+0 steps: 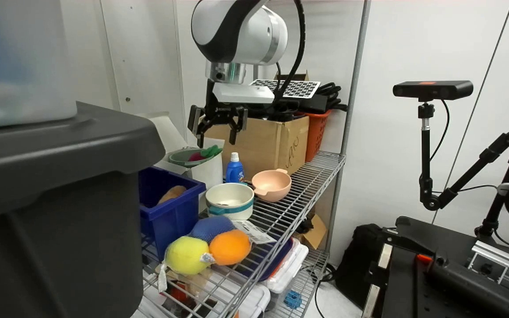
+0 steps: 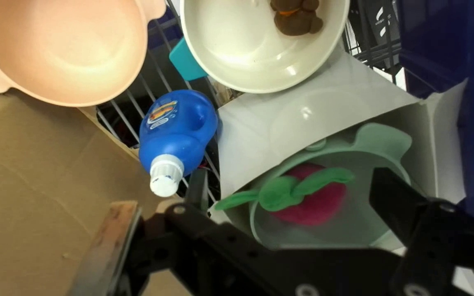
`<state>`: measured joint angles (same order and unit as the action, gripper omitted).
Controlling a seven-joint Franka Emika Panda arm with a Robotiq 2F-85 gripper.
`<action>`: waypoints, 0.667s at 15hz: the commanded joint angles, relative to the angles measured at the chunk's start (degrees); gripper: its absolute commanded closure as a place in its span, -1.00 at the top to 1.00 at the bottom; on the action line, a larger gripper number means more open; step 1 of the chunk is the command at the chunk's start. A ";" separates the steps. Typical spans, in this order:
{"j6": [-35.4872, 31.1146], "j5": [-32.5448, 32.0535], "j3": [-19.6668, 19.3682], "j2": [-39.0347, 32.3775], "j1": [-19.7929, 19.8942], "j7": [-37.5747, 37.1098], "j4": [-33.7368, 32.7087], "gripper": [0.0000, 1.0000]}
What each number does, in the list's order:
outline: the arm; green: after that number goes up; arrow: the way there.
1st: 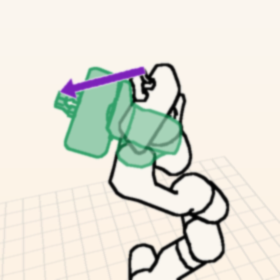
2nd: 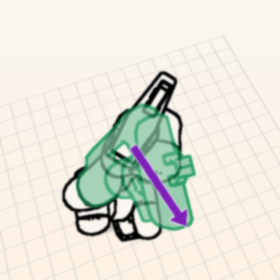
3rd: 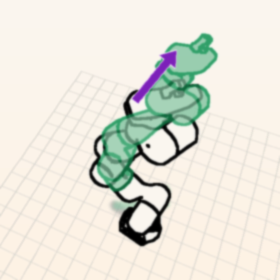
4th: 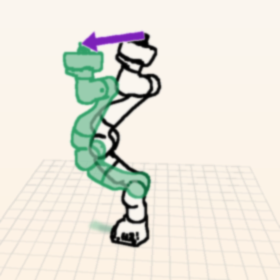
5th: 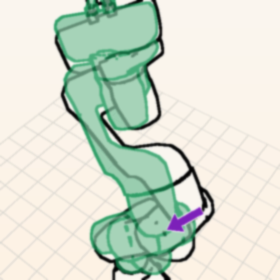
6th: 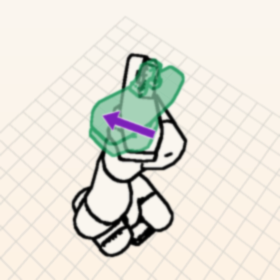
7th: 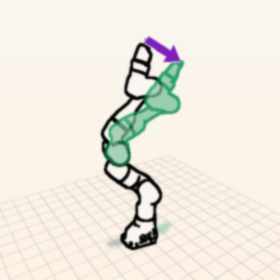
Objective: Put the beetroot plushy in the pink bowl
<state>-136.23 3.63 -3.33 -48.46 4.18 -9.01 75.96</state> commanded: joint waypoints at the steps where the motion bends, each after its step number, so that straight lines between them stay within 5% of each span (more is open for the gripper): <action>1: 2.00 0.52 0.30 -2.18 0.16 0.16 -4.03 1.00; 9: 3.78 0.40 0.06 -5.99 1.05 0.22 -8.64 1.00; 10: 3.95 0.24 0.00 -6.51 1.03 0.31 -8.97 0.61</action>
<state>-134.32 3.63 -3.36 -52.46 4.89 -9.00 70.68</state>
